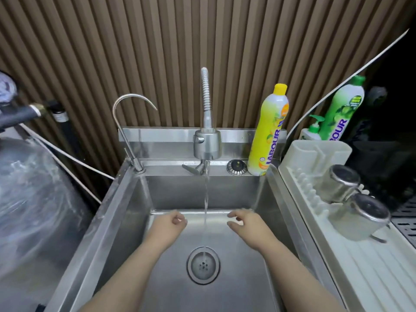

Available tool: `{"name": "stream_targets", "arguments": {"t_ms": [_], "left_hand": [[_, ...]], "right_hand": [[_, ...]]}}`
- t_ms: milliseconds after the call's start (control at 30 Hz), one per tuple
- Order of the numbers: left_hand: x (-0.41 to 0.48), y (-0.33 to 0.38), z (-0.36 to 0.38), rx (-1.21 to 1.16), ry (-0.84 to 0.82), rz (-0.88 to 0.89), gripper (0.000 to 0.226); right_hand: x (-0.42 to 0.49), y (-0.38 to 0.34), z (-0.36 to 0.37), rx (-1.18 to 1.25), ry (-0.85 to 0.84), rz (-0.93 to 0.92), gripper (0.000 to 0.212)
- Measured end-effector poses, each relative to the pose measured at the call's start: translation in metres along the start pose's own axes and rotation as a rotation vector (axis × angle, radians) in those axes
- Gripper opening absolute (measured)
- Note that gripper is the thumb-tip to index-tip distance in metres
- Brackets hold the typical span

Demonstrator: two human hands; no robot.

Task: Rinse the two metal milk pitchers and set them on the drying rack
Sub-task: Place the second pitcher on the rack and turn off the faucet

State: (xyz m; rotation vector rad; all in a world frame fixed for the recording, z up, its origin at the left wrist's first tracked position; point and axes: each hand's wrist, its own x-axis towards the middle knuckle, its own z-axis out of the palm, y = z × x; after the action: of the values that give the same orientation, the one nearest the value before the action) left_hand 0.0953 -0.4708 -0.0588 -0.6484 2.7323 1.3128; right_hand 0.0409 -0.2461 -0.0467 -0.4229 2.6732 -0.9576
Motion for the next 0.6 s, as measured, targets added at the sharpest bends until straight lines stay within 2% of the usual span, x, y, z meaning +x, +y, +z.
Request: {"name": "stream_targets", "arguments": {"t_ms": [100, 200, 300, 400, 500, 600], "left_hand": [[0.024, 0.025, -0.003, -0.020, 0.028, 0.017, 0.010], [0.051, 0.045, -0.003, -0.117, 0.074, -0.006, 0.004], [0.083, 0.056, -0.003, -0.408, 0.088, -0.165, 0.014], [0.115, 0.062, 0.002, -0.715, -0.003, -0.319, 0.030], [0.138, 0.064, 0.008, -0.903, -0.043, -0.330, 0.029], [0.154, 0.059, 0.011, -1.098, -0.008, -0.339, 0.031]], "right_hand": [[0.016, 0.000, -0.013, -0.017, 0.044, -0.027, 0.027], [0.031, -0.003, -0.023, -0.003, 0.073, -0.028, 0.023], [0.045, -0.007, -0.029, -0.015, 0.083, -0.036, 0.023], [0.056, -0.011, -0.031, -0.002, 0.080, -0.040, 0.026], [0.063, -0.010, -0.029, 0.014, 0.068, -0.034, 0.026], [0.065, -0.007, -0.028, 0.034, 0.073, -0.028, 0.025]]}}
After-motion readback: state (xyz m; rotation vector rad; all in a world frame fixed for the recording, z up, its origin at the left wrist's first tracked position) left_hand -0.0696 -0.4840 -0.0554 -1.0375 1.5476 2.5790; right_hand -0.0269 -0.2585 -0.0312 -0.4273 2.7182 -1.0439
